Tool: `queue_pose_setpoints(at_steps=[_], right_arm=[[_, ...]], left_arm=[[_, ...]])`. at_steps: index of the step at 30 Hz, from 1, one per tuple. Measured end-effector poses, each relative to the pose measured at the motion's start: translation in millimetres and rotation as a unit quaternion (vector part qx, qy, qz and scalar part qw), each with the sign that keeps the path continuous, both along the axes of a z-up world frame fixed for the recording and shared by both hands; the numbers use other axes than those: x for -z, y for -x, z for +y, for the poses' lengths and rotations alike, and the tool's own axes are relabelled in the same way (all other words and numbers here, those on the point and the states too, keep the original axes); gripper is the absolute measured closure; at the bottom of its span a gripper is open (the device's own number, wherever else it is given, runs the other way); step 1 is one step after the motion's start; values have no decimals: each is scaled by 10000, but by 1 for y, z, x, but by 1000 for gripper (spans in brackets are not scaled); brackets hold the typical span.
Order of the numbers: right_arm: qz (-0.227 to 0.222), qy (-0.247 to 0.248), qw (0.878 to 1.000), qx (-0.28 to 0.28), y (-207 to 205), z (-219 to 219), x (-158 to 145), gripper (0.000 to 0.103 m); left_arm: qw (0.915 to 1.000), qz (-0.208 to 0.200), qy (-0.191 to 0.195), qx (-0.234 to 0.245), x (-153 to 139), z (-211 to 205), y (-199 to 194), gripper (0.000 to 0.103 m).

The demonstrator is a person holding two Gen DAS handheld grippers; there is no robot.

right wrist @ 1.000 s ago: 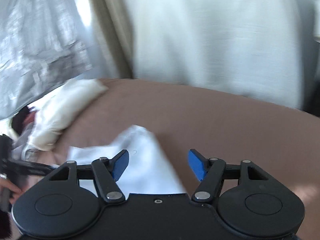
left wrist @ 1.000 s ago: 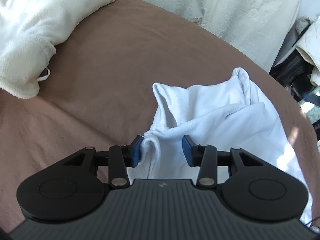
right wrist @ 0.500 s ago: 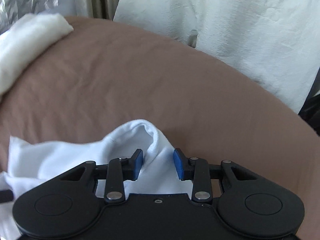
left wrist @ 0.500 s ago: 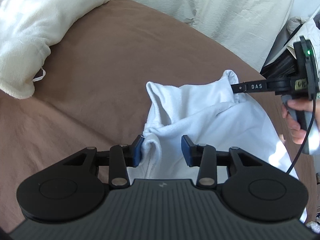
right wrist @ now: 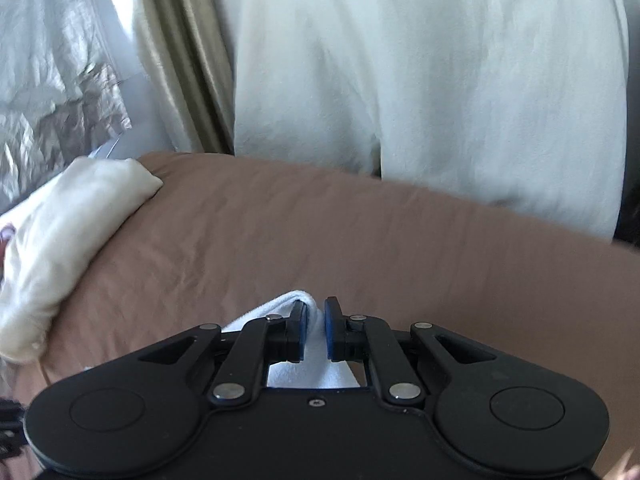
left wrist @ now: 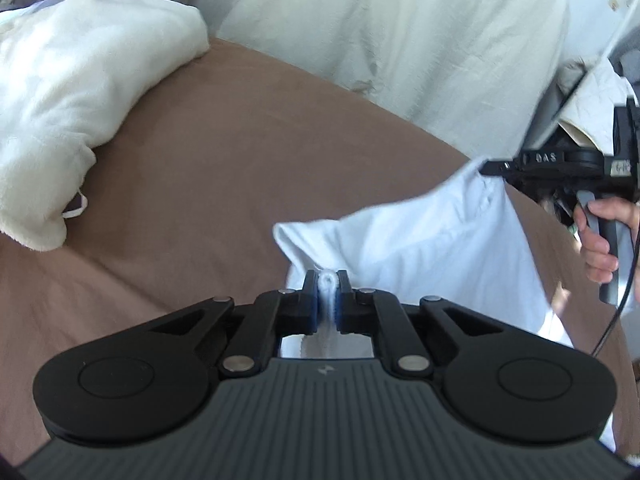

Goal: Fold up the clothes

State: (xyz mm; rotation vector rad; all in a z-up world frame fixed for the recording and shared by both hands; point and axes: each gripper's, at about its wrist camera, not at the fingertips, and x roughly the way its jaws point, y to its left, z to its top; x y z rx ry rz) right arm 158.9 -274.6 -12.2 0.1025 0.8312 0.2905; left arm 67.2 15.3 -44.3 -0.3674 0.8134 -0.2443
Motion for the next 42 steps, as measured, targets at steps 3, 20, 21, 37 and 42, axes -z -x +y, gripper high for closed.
queue_pose_setpoints(at_steps=[3,20,21,37,42], right_arm=[[216,-160,9995,192,-4,-7,8,78],[176,99,9890,-1469,63,4,21,56],[181,260,9861,-1629,66,9,28,56],[-562,619,9936,-758,92,-62,18,103],[-614,400,9953,-635,96,-89,11,102]], left_arm=[[9995,129,104,-272,5,10,-3,96],[9950,601,795,113,22,0,-13,85],[9954,597,735,120,23,-2,-13,85],[9969,544,572,68,26,-3,-11,85],[9974,552,450,95,26,-6,-12,85]])
